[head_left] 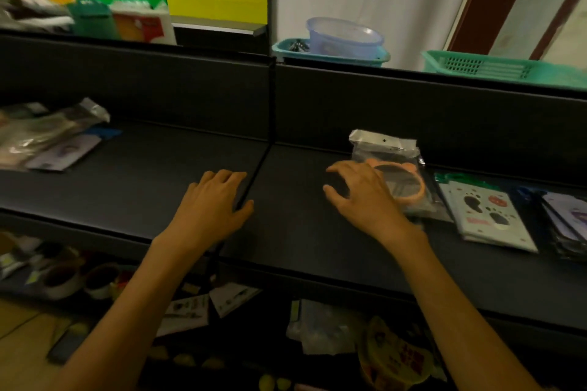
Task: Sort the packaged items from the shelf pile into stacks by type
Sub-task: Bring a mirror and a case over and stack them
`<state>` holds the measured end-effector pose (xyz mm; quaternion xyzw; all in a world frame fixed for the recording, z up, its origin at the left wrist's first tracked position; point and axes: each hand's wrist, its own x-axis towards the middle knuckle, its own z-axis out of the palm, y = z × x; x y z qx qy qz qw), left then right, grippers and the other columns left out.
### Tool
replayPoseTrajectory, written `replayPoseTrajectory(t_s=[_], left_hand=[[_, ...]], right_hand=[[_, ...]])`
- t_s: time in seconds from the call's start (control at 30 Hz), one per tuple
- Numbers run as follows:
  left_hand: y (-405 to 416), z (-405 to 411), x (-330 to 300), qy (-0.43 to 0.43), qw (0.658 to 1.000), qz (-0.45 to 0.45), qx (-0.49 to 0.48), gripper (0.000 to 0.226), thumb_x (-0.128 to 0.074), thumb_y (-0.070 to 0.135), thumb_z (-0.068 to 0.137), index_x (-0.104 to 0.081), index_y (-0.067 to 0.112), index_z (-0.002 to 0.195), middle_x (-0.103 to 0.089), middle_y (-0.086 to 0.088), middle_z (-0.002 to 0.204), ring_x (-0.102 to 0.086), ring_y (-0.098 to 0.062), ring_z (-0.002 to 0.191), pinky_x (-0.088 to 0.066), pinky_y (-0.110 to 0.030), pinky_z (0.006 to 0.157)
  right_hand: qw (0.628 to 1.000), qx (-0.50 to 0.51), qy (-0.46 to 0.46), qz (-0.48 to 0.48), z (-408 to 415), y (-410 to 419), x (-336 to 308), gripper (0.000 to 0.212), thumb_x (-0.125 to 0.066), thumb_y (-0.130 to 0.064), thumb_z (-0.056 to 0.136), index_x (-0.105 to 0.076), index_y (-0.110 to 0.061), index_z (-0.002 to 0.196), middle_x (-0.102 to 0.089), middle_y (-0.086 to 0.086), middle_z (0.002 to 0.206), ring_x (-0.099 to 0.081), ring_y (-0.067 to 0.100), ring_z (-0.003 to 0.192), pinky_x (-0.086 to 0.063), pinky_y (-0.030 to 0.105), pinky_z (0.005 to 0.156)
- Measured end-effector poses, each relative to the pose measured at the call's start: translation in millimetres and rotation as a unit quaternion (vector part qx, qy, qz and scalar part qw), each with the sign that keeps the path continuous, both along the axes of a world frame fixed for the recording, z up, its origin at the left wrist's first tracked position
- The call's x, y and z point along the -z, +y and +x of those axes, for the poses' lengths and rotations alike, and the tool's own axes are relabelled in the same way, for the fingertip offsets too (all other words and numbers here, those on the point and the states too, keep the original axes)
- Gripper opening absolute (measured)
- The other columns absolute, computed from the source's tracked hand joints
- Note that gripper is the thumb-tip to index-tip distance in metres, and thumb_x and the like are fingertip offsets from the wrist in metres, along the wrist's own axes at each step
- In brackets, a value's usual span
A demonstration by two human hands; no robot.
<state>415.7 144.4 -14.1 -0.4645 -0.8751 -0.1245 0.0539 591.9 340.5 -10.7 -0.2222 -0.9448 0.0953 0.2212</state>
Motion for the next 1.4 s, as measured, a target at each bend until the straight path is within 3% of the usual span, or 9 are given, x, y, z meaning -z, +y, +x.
replayPoseTrajectory(t_s=[0.37,0.63,0.9,1.17,1.4], left_hand=[[-147.7,-117.9,10.8,-0.018,1.0,-0.002,0.003,0.062,-0.051,0.045,0.091,-0.03,0.022,0.144,-0.04,-0.003,0.144,-0.035,-0.028,0.128,-0.036,-0.046,0.098],[-212.6,-200.3,12.1,-0.022,0.999,0.018,-0.028,0.062,-0.054,0.044,0.089,-0.035,0.02,0.142,-0.043,-0.004,0.14,-0.036,-0.029,0.127,-0.038,-0.048,0.096],[-243.5,-304.1,10.8,0.013,0.998,0.021,-0.054,0.059,-0.054,0.044,0.088,-0.038,0.02,0.14,-0.044,-0.006,0.14,-0.038,-0.029,0.126,-0.039,-0.044,0.094],[-248.4,-416.8,-2.5,0.031,0.999,0.031,-0.02,0.061,-0.054,0.045,0.088,-0.039,0.017,0.14,-0.043,-0.009,0.142,-0.038,-0.03,0.126,-0.036,-0.046,0.1],[-238.7,-482.8,2.3,0.02,1.0,0.022,-0.006,0.076,-0.043,0.073,0.078,-0.042,0.023,0.135,-0.048,-0.006,0.136,-0.041,-0.027,0.124,-0.035,-0.044,0.1]], right_hand=[[1.0,-0.012,-0.01,-0.004,-129.6,-142.7,19.0,0.04,-0.054,-0.04,0.09,-0.054,-0.021,0.125,-0.054,-0.001,0.13,-0.045,0.019,0.12,-0.027,0.035,0.103],[0.999,-0.04,-0.03,0.001,-222.6,-198.1,17.2,0.041,-0.052,-0.043,0.091,-0.052,-0.022,0.126,-0.052,-0.003,0.131,-0.042,0.016,0.122,-0.025,0.032,0.103],[0.998,-0.05,-0.046,-0.01,-328.6,-223.9,25.8,0.043,-0.052,-0.045,0.09,-0.05,-0.024,0.128,-0.05,-0.003,0.134,-0.042,0.015,0.124,-0.027,0.033,0.105],[0.998,-0.029,-0.046,-0.021,-430.7,-238.2,23.0,0.046,-0.053,-0.043,0.09,-0.049,-0.023,0.131,-0.048,-0.001,0.136,-0.041,0.017,0.124,-0.028,0.032,0.102],[0.998,0.01,-0.061,-0.033,-475.1,-250.6,22.2,0.044,-0.052,-0.042,0.091,-0.05,-0.021,0.129,-0.049,0.002,0.134,-0.044,0.019,0.118,-0.029,0.03,0.094]])
